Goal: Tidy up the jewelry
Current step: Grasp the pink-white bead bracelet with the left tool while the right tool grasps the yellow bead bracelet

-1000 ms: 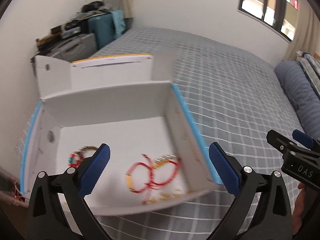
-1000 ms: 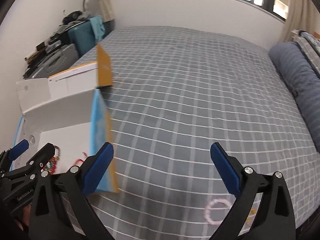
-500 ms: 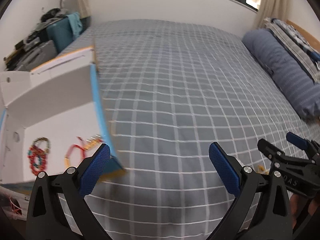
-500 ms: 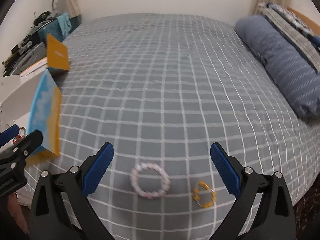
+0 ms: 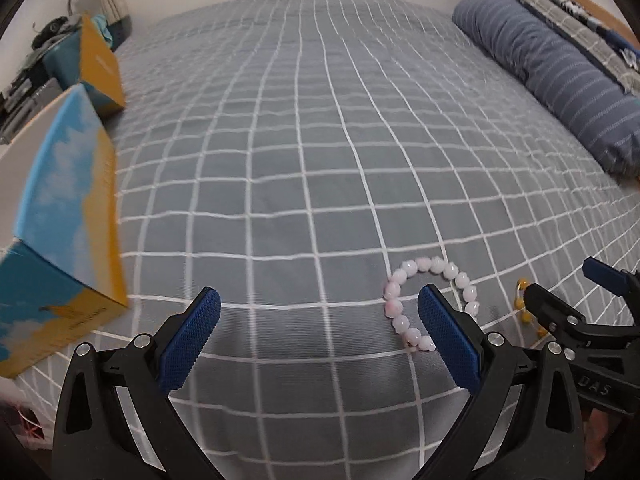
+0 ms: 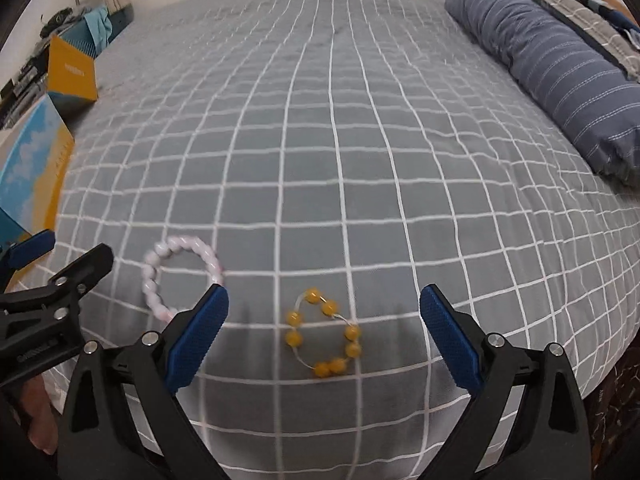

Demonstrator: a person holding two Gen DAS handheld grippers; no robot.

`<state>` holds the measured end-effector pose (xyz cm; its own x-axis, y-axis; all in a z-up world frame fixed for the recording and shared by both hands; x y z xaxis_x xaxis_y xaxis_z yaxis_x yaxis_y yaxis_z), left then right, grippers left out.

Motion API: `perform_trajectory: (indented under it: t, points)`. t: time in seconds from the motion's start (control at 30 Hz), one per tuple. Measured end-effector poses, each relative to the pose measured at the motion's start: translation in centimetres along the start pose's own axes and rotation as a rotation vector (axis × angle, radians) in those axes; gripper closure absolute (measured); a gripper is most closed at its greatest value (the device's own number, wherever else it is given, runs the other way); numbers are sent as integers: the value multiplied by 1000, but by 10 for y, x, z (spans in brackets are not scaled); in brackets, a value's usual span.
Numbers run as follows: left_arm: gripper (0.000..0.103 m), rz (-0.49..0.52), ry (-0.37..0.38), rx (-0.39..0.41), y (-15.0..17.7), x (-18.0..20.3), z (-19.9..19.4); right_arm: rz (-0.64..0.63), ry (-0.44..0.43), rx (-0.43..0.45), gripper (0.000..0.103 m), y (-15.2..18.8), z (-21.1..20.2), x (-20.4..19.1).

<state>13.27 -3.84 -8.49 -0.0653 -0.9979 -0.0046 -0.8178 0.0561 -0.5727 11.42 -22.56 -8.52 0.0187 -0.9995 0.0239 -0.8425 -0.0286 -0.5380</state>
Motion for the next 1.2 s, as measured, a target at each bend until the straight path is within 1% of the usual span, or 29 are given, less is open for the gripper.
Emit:
perform_trajectory:
  t: [0.1,0.23,0.4,0.5,0.57,0.6,0.63,0.67,0.7,0.73,0.77,0.83,0.87,0.93,0.97,1.03,1.07,1.1,1.13,1.2]
  points:
    - [6,-10,-2,-13,2,1,11,2,-8,-13,12,8,5,6]
    - [6,-28,13,-32,5,6,24,14,-22,-32,16,14,9,12]
    - [6,-12,18,-49,7,12,36,15,-33,-41,18,12,10,10]
    - [6,-10,17,-59,7,15,43,4,-51,-48,22,14,10,6]
    - [9,0,5,-58,7,16,43,-7,-55,-51,28,14,11,2]
    - [15,4,2,-58,7,17,42,-13,-59,-57,30,14,12,0]
    - [21,6,3,-61,7,17,42,-17,-65,-62,35,15,13,-1]
    - [24,7,5,-63,8,18,41,-20,-70,-68,38,16,14,-2]
    - [29,7,7,-64,8,18,40,-21,-71,-72,40,16,14,-3]
    - [35,8,10,-65,9,18,39,-21,-72,-77,44,17,15,-3]
    - [38,8,12,-66,9,18,38,-22,-74,-82,49,17,16,-2]
    - [52,12,16,-66,9,19,36,-19,-82,-91,53,18,18,-3]
    - [55,16,16,-66,9,20,35,-21,-82,-91,55,18,18,-3]
    - [66,21,18,-65,10,20,34,-22,-84,-90,59,18,17,-4]
    - [69,23,22,-65,10,20,34,-23,-84,-89,62,18,17,-4]
    - [79,31,27,-67,11,20,33,-24,-85,-91,65,18,17,-3]
    - [84,38,27,-68,11,21,33,-24,-85,-93,68,18,17,-4]
    - [92,50,24,-67,11,21,31,-25,-86,-97,72,19,18,-3]
    - [93,53,25,-62,10,20,28,-25,-89,-101,83,19,18,-3]
    - [93,45,33,-53,9,17,24,-23,-94,-99,84,19,16,-3]
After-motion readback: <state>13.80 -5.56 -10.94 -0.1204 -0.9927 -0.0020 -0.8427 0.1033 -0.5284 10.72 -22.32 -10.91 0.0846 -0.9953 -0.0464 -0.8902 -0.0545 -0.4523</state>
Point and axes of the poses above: each gripper's, at about its wrist camera, not at the fingertips, and z roughly the way its jaws point, x to its right, y to its underside, the point moved 6 cm from there along z, roughly the way its jaws point, and after that the axes turned 4 degrees about x, right-handed, at the moved point
